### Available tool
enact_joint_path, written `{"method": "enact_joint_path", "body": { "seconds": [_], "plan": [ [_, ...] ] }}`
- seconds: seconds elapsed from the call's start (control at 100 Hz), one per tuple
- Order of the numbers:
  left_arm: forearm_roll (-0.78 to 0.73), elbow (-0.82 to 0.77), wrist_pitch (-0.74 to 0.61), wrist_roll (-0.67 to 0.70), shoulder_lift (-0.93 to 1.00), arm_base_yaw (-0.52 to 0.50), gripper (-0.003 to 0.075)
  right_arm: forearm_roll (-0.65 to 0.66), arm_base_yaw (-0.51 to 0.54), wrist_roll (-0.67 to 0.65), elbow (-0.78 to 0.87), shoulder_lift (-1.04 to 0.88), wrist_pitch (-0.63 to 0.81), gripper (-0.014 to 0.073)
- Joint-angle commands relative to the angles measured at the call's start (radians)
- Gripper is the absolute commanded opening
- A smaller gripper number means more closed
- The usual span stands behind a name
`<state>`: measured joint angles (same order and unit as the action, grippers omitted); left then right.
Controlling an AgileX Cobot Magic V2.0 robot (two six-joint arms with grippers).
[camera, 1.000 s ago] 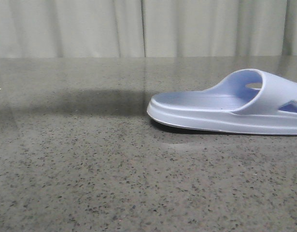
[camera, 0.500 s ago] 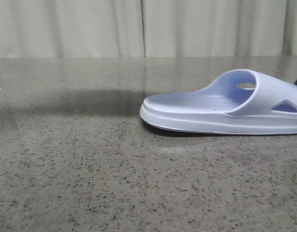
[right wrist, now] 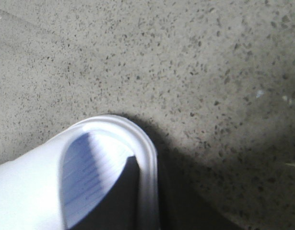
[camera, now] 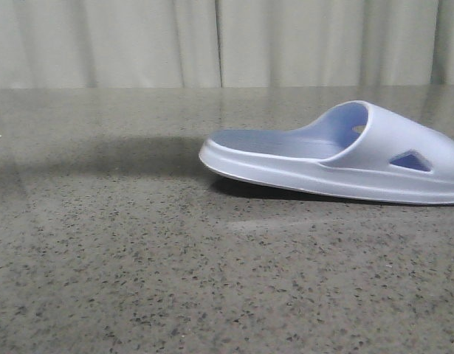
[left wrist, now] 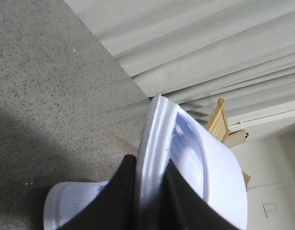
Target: Insert blue slippers together front up
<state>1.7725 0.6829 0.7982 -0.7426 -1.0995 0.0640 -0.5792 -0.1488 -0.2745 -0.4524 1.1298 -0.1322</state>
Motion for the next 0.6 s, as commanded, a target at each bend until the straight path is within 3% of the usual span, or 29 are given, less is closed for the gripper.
{"method": "enact_joint_path", "body": {
  "seconds": [0.0, 0.22, 0.59],
  "plan": [
    [0.086, 0.034, 0.035, 0.009, 0.022, 0.008, 0.0016, 0.005, -0.002, 0.001, -0.005, -0.008, -0.01, -0.0107],
    [0.088, 0.034, 0.034, 0.009, 0.022, 0.008, 0.0016, 0.005, -0.002, 0.001, -0.035, -0.089, 0.058, -0.0107],
    [0.088, 0.034, 0.036, 0.009, 0.022, 0.008, 0.0016, 0.063, -0.002, 0.003, -0.233, -0.187, 0.214, -0.0106]
  ]
}}
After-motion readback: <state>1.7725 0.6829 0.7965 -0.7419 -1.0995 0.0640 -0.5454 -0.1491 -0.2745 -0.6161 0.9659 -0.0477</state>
